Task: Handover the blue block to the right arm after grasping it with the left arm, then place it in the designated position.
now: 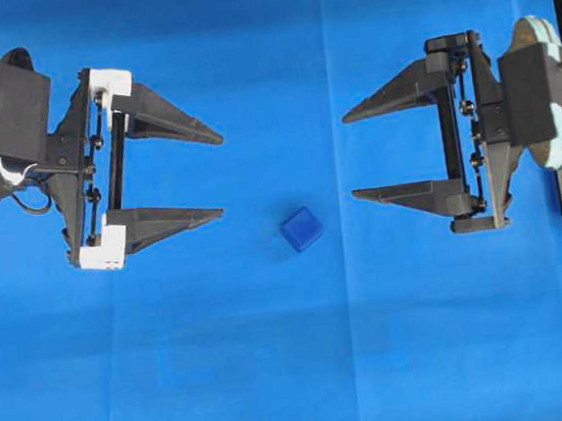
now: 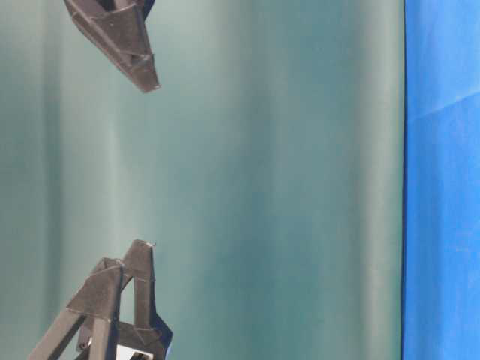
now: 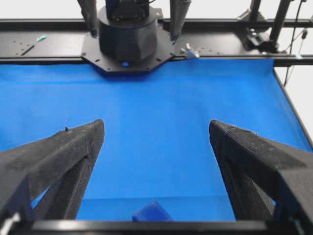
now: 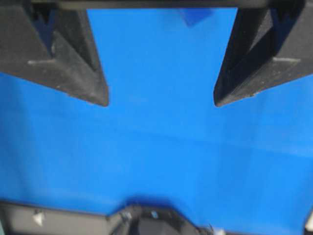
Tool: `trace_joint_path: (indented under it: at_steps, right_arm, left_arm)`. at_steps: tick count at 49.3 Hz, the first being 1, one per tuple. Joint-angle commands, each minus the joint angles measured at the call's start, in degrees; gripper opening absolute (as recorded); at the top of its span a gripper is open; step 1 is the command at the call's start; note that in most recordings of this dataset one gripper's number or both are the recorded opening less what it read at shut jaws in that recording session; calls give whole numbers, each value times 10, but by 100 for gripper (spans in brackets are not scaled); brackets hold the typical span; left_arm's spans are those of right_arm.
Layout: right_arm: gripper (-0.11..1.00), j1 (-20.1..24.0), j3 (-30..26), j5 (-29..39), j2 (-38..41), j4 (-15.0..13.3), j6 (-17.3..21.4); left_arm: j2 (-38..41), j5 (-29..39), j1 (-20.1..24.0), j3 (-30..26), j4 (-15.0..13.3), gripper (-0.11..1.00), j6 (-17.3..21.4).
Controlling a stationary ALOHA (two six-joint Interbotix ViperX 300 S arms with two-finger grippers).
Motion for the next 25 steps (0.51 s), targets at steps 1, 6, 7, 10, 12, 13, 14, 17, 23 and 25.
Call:
trace_joint_path:
  at_steps: [1, 6, 7, 10, 12, 13, 14, 17, 23, 25]
  right_arm:
    - [80, -13, 3, -40, -5, -3, 1]
    - [80, -27, 18, -70, -4, -4, 1]
    - [80, -29, 21, -76, -4, -4, 1]
    - [80, -31, 28, -87, -4, -3, 1]
    - [80, -31, 31, -93, -4, -3, 1]
    - [80, -31, 32, -96, -4, -3, 1]
    - [80, -31, 33, -98, -4, -4, 1]
    - [80, -31, 33, -99, -4, -3, 1]
    - [80, -32, 33, -100, -4, -3, 1]
    - [80, -32, 33, -100, -4, -4, 1]
  left_arm:
    - [-4, -5, -2, -11, 1, 93, -1]
    - [-4, -7, -2, -11, 1, 93, -1]
    - [-4, -7, -2, -11, 1, 93, -1]
    - [-4, -7, -2, -11, 1, 93, -1]
    - [-4, -7, -2, -11, 1, 93, 0]
    - [-4, -7, -2, -11, 1, 93, -1]
    - [-4, -7, -2, -11, 1, 93, -1]
    - [-4, -7, -2, -11, 1, 93, -1]
    - [-4, -7, -2, -11, 1, 93, -1]
    - [-4, -7, -2, -10, 1, 93, -1]
